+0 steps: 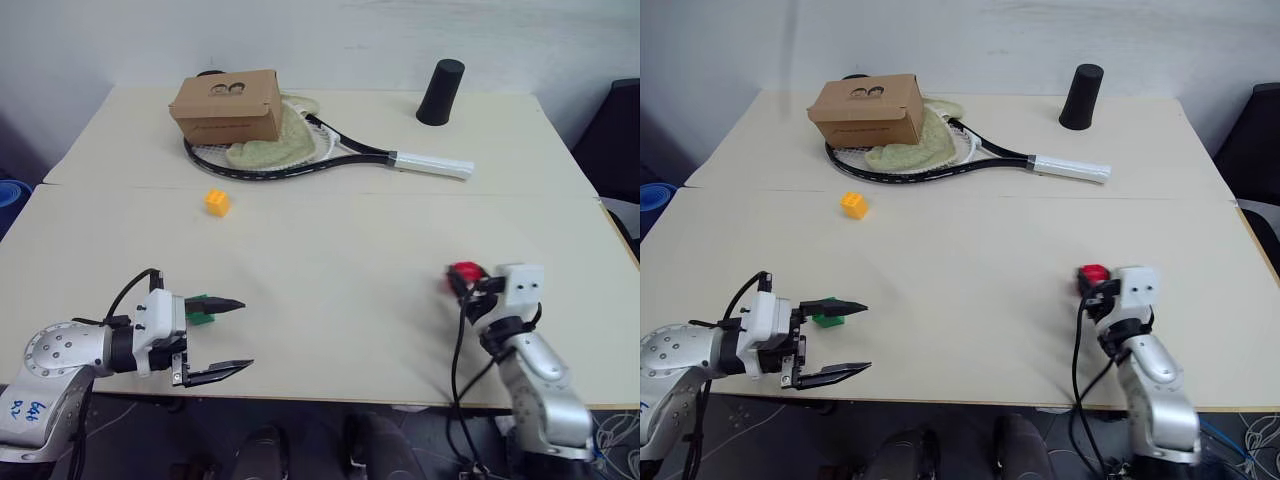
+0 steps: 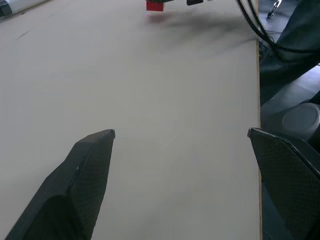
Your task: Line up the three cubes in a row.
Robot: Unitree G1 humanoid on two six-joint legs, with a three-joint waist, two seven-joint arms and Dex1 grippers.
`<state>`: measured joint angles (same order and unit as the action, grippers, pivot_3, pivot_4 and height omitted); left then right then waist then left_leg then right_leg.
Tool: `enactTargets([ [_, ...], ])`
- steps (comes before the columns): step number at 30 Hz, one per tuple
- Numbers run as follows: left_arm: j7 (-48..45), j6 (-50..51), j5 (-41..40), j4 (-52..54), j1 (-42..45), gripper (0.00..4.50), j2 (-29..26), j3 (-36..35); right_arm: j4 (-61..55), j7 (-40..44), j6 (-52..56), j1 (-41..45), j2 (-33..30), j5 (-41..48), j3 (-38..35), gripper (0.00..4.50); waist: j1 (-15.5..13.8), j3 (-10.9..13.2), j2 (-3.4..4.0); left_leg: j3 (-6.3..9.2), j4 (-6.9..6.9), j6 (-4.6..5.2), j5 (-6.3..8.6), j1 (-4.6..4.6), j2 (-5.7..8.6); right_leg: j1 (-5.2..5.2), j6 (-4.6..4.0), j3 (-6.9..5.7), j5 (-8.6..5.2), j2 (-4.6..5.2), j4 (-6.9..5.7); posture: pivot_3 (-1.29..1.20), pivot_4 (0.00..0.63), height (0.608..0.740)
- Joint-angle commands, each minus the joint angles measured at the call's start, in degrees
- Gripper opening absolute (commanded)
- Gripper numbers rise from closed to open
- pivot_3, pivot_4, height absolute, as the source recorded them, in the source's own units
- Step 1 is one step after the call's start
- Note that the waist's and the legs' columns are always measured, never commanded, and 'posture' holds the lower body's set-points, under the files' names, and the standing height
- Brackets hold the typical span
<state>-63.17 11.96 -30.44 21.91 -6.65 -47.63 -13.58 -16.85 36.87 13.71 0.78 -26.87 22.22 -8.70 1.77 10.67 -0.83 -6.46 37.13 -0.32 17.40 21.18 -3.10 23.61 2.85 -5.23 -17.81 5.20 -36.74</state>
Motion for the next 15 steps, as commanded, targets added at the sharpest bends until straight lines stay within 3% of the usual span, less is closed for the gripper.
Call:
enactTargets([
  [1, -0.07, -0.13, -0.62, 1.37, -0.03, 4.50, -0.25, -1.12, 4.22, 25.16, -5.56, 5.57, -9.85, 3.54, 5.52, 1.50, -0.05, -0.01, -0.09, 0.00, 0.02, 0.01, 0.01, -0.04, -0.03, -0.04, 0.00, -0.01, 0.00, -0.07, 0.05, 0.00, 0.150, 0.740],
  [8, 1.53, 1.55, -1.52, 0.34, 1.38, 4.50, 0.70, -1.32, 30.93, 45.63, -17.19, 23.10, -11.89, -1.04, 12.94, 1.50, -0.28, 0.04, -0.31, 0.00, 0.10, -0.05, 0.00, 0.03, -0.15, -0.04, -0.01, 0.00, 0.03, -0.25, 0.11, 0.00, 0.150, 0.740],
  [15, 1.50, 1.36, -0.94, 2.84, -1.64, 4.50, 0.52, -1.68, 47.30, 50.76, -25.42, 30.02, -7.30, -4.66, 15.31, 1.50, -0.14, 0.04, -0.30, -0.15, 0.19, -0.08, -0.02, 0.02, -0.20, -0.04, 0.00, 0.07, 0.04, -0.19, 0.15, 0.00, 0.150, 0.740],
])
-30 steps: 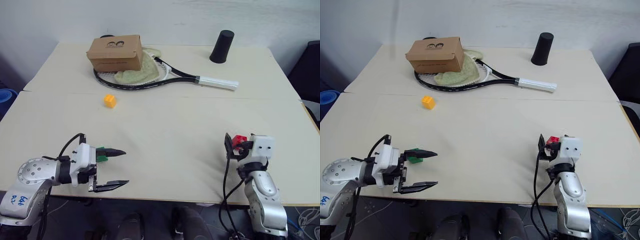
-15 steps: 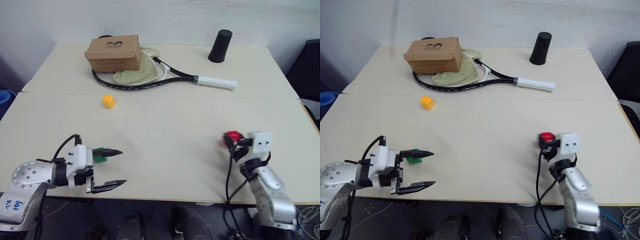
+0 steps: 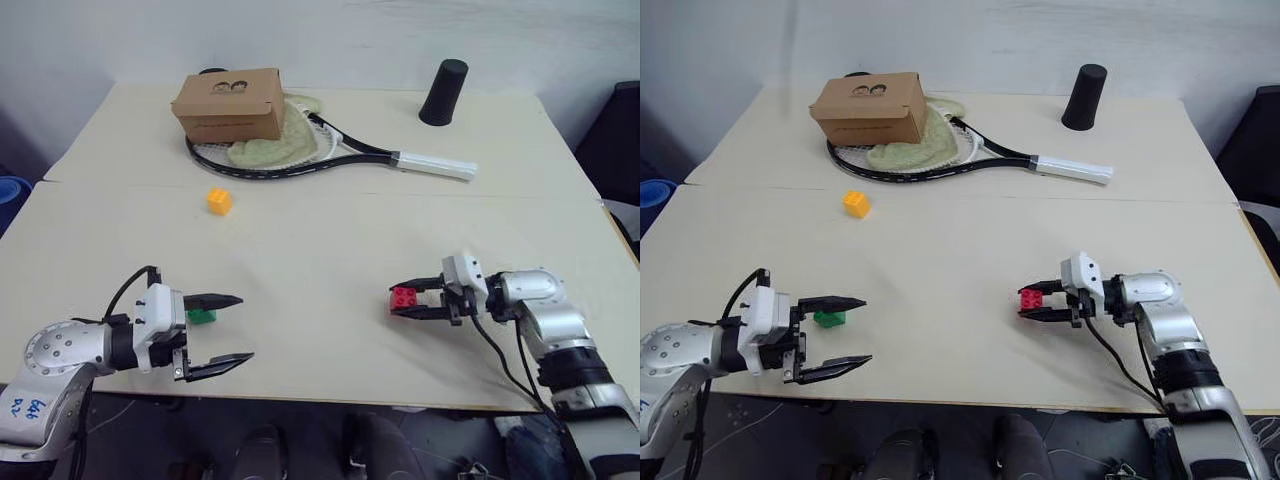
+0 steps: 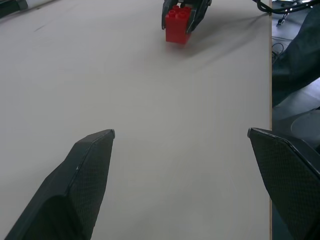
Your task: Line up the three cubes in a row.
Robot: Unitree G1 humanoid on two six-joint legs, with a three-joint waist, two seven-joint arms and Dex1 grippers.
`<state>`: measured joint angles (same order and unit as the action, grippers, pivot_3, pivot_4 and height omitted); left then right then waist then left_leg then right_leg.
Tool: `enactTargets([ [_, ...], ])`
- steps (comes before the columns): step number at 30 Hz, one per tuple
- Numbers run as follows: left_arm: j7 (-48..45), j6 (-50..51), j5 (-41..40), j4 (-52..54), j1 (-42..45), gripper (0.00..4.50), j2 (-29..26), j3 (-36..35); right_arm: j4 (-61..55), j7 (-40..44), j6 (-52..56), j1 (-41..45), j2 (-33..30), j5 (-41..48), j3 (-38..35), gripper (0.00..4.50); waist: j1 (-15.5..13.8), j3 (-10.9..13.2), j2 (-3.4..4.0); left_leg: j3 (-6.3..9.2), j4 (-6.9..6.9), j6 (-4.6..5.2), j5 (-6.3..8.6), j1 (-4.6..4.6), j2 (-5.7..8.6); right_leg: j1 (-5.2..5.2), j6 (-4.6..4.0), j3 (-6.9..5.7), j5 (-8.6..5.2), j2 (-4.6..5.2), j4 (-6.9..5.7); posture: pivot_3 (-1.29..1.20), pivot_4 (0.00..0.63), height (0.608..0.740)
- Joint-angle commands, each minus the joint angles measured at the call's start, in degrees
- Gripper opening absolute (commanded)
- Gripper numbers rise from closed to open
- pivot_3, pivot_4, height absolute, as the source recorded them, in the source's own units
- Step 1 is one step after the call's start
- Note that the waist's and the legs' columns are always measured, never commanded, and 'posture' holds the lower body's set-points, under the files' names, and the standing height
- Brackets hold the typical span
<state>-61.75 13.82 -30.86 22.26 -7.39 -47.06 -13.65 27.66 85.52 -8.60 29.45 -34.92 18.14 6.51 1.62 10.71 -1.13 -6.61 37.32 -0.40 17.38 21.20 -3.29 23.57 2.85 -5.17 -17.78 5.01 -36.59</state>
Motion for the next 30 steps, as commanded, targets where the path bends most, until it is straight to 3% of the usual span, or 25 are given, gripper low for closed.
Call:
enactTargets([
  [1, 0.07, -0.62, -0.46, 2.47, -1.15, 4.50, -0.10, -1.74, 3.65, 2.68, -4.05, 1.60, 1.12, -0.98, 0.33, 1.50, 0.05, 0.00, 0.00, 0.00, 0.00, 0.00, 0.00, 0.00, 0.00, 0.00, 0.00, 0.01, 0.00, 0.00, -0.01, 0.00, 0.150, 0.740],
  [4, 0.91, -0.78, -0.24, 2.85, -2.08, 4.50, 0.02, -2.62, 5.31, 1.64, -1.03, 2.76, 2.46, -0.36, -0.52, 1.50, 0.22, 0.00, 0.00, -0.01, 0.01, -0.01, 0.00, -0.07, -0.04, -0.01, -0.02, 0.04, 0.01, 0.00, -0.09, 0.00, 0.150, 0.740],
  [10, 2.27, -0.82, -0.34, 3.10, -5.72, 4.50, 0.10, -7.13, 2.15, 2.50, -3.76, 1.50, 2.39, 1.00, -2.24, 3.47, 0.18, 0.00, 0.01, -0.01, -0.01, -0.09, 0.01, -0.07, -0.06, 0.05, -0.06, 0.06, 0.00, 0.00, -0.17, 0.00, 0.150, 0.740],
  [13, 0.97, -1.13, -0.12, 0.60, -8.60, 4.50, -1.37, -12.75, -4.31, 0.59, 1.28, 1.85, 0.79, 4.51, -5.09, 4.49, 0.22, 0.02, 0.04, -0.03, -0.01, -0.12, 0.03, -0.02, -0.08, 0.11, -0.07, 0.06, 0.00, 0.00, -0.16, 0.00, 0.150, 0.740],
  [19, -4.38, 0.27, -2.01, -5.71, -16.37, 4.50, -2.81, -27.15, -14.70, 3.01, 5.10, -0.85, -3.13, 11.16, -10.00, 4.49, 0.11, 0.04, 0.07, -0.02, -0.02, -0.13, 0.16, -0.02, -0.13, 0.13, -0.11, 0.03, -0.03, -0.01, -0.12, 0.00, 0.150, 0.740],
  [23, -8.22, -3.97, 1.78, -19.47, -21.16, 4.50, -4.11, -33.38, -17.67, 2.65, -1.12, -8.25, 0.46, 14.92, -14.37, 4.49, 0.02, 0.03, 0.06, -0.03, -0.12, -0.19, 0.24, -0.02, -0.22, 0.11, -0.16, -0.04, -0.06, -0.12, 0.09, 0.00, 0.150, 0.740],
  [26, -8.99, -7.20, 3.92, -27.70, -20.59, 4.50, -4.55, -33.03, -18.33, 3.09, -6.17, -13.03, 3.78, 14.95, -14.77, 4.49, 0.04, 0.04, 0.06, -0.07, -0.11, -0.22, 0.31, -0.01, -0.34, 0.12, -0.20, -0.05, -0.08, -0.27, 0.12, 0.00, 0.150, 0.740],
  [30, -11.11, -9.76, 5.03, -30.21, -15.69, 4.50, -5.21, -27.10, -23.44, 3.85, 1.37, -16.70, 2.76, 17.55, -12.06, 4.49, -0.11, 0.04, 0.07, -0.12, -0.02, -0.19, 0.31, -0.04, -0.34, 0.11, -0.22, 0.02, -0.01, -0.19, 0.06, 0.00, 0.150, 0.740],
])
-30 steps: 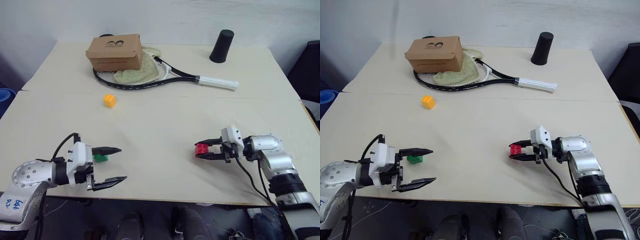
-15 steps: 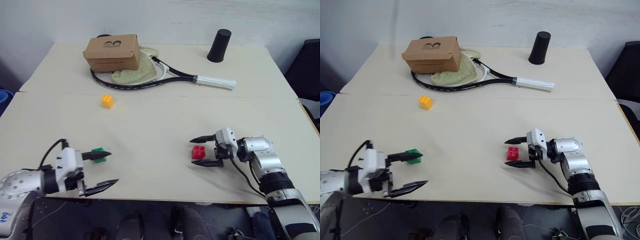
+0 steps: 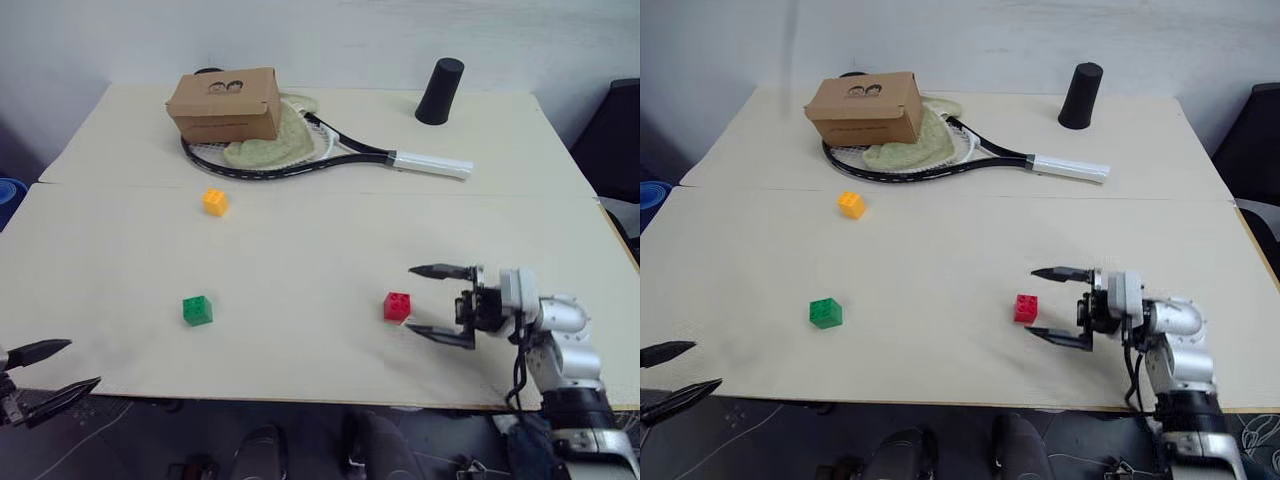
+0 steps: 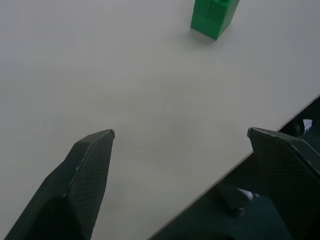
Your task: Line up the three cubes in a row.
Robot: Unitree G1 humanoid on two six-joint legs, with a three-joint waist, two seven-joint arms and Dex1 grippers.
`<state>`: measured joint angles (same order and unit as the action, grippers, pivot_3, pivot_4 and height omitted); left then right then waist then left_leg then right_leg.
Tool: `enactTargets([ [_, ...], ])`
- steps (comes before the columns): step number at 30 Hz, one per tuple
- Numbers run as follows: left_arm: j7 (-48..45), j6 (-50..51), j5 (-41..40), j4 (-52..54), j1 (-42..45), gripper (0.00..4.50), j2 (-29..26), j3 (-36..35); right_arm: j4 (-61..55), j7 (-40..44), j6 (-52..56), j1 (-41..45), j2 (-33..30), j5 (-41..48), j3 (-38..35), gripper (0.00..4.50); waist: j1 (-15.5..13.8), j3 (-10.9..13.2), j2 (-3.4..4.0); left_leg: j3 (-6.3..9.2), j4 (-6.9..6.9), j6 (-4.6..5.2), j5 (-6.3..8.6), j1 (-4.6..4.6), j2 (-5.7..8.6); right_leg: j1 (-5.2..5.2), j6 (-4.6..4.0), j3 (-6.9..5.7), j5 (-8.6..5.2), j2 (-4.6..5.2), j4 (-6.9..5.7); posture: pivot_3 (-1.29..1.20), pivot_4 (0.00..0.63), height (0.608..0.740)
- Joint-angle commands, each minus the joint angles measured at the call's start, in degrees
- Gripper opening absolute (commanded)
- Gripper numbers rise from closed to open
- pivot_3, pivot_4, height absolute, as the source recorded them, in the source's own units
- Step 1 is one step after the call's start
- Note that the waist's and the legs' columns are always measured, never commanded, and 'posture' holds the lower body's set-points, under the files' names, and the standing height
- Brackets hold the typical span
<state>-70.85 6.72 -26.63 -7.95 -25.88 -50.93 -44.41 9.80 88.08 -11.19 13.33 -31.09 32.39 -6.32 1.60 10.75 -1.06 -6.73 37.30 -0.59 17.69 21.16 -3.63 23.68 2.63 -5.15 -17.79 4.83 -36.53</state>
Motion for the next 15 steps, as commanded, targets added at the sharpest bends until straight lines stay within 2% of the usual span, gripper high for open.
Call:
enactTargets([
  [1, -2.21, -2.56, 0.53, 0.92, 5.35, 4.50, -1.45, 5.93, -7.05, 0.69, 4.28, -0.58, -0.85, 3.77, 0.83, 4.49, -0.17, 0.00, 0.00, 0.01, 0.02, 0.01, -0.01, 0.00, 0.00, -0.01, -0.03, 0.00, 0.04, 0.03, 0.00, 0.00, 0.150, 0.740],
  [5, -1.27, -1.52, 0.05, 1.42, 16.03, 4.50, -0.95, 13.08, -9.72, -1.01, 3.39, -0.12, -0.19, 3.85, 0.51, 4.49, -0.12, -0.03, -0.05, 0.05, -0.02, -0.18, 0.00, 0.00, -0.02, 0.00, -0.13, -0.01, 0.15, 0.09, -0.02, 0.00, 0.150, 0.740],
  [11, -1.19, -5.26, 4.95, -6.97, 32.26, 4.50, 1.77, 25.17, -10.79, -0.87, 3.15, -0.81, -1.56, 3.31, 0.09, 4.49, 0.23, -0.04, -0.04, -0.12, -0.11, -0.11, -0.10, 0.02, -0.07, 0.06, -0.12, 0.02, 0.14, -0.08, 0.00, 0.00, 0.150, 0.740],
  [15, -4.32, -6.21, 5.74, -10.01, 35.75, 4.50, 2.18, 29.73, -11.39, -1.62, 3.23, -0.92, -2.61, 3.26, -0.65, 4.49, 0.43, -0.04, -0.05, -0.35, 0.01, -0.12, -0.08, -0.02, -0.15, 0.12, -0.10, 0.00, 0.15, -0.26, -0.08, 0.00, 0.150, 0.740],
])
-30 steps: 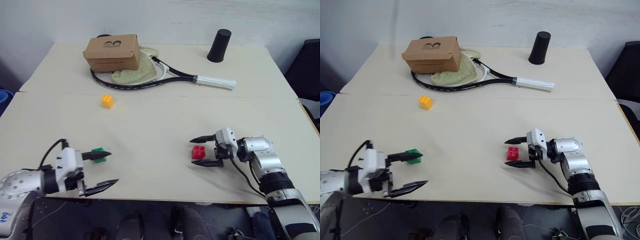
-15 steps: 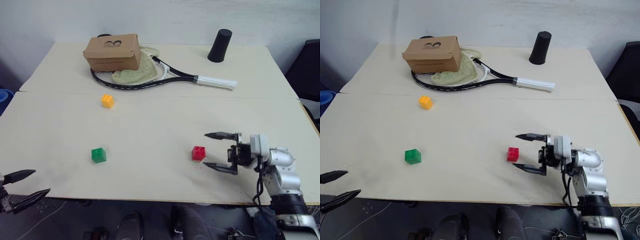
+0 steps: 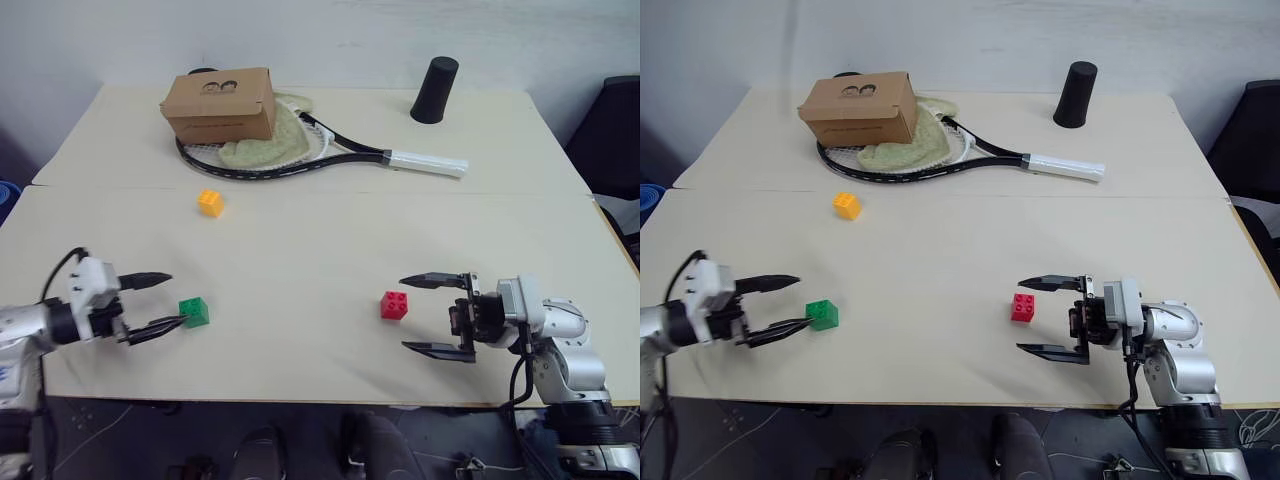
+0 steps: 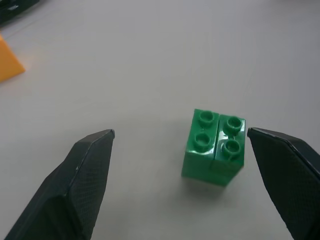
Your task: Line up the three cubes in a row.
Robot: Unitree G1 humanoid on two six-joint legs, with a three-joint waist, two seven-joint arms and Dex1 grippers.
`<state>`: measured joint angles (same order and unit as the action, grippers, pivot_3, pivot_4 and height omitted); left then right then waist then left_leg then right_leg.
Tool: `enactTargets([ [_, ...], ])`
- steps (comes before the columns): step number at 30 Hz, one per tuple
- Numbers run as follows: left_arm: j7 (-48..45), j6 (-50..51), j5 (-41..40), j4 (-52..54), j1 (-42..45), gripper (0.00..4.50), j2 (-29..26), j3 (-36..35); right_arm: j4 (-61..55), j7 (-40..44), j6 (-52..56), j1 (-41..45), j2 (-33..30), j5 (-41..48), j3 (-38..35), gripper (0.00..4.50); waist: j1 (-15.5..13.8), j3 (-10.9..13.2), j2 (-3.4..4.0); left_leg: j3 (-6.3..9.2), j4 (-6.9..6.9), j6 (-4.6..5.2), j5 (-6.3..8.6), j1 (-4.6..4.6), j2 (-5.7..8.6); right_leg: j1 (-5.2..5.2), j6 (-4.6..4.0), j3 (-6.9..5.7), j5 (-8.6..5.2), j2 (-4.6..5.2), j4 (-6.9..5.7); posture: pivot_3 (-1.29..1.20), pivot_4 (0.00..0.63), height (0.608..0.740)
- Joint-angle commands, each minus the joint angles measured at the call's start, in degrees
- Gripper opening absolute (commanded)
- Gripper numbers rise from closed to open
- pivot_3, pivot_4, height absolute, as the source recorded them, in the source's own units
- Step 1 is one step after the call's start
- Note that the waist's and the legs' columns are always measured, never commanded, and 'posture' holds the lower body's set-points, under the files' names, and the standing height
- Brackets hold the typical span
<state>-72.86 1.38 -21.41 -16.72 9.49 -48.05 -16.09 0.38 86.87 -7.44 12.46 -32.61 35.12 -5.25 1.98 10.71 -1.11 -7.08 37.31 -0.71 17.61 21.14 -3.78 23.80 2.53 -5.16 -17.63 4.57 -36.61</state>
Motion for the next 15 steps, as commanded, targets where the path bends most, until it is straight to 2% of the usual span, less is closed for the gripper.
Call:
enactTargets([
  [1, -3.17, -0.48, 0.29, -1.38, 0.63, 4.50, -0.77, 2.19, -2.24, -0.80, -0.60, -0.18, -1.37, 0.52, -2.04, 4.49, 0.02, 0.00, 0.00, -0.01, 0.02, 0.00, 0.00, 0.00, -0.02, 0.00, 0.00, 0.01, 0.00, -0.02, -0.02, 0.00, 0.150, 0.740],
  [4, -3.42, -2.77, 1.21, -2.88, 1.83, 3.92, -0.60, 3.53, -2.89, -1.48, -0.74, -1.01, -2.12, 0.66, -2.80, 4.50, -0.40, 0.00, 0.00, 0.00, 0.06, -0.01, 0.00, 0.00, -0.02, 0.05, 0.00, 0.02, 0.00, -0.01, -0.13, 0.00, 0.150, 0.740],
  [9, -3.48, -5.49, 1.31, -5.92, 4.31, 2.33, 0.18, 4.03, -3.90, -2.18, -0.97, -3.01, -2.83, 0.43, -3.90, 4.50, -0.59, 0.00, 0.00, 0.05, 0.15, 0.00, 0.00, 0.03, 0.00, 0.04, -0.01, 0.18, 0.00, 0.03, -0.19, 0.00, 0.150, 0.740],
  [12, -5.02, -4.41, 0.62, -3.80, 5.18, 1.46, 0.14, 5.36, -4.13, -2.53, -1.39, -4.41, -3.65, 0.34, -4.96, 4.50, -0.56, 0.00, 0.00, 0.05, 0.16, 0.01, 0.00, 0.03, 0.01, 0.04, 0.00, 0.18, 0.00, 0.02, -0.21, 0.00, 0.150, 0.740],
  [15, -6.12, -2.28, 0.27, 1.27, 6.73, 1.46, 0.86, 8.39, -4.17, -2.81, -1.93, -6.48, -5.38, 0.67, -7.57, 4.50, -0.57, 0.00, 0.00, 0.04, 0.17, 0.00, 0.00, 0.03, 0.01, 0.04, 0.00, 0.18, 0.00, 0.01, -0.21, 0.00, 0.150, 0.740],
])
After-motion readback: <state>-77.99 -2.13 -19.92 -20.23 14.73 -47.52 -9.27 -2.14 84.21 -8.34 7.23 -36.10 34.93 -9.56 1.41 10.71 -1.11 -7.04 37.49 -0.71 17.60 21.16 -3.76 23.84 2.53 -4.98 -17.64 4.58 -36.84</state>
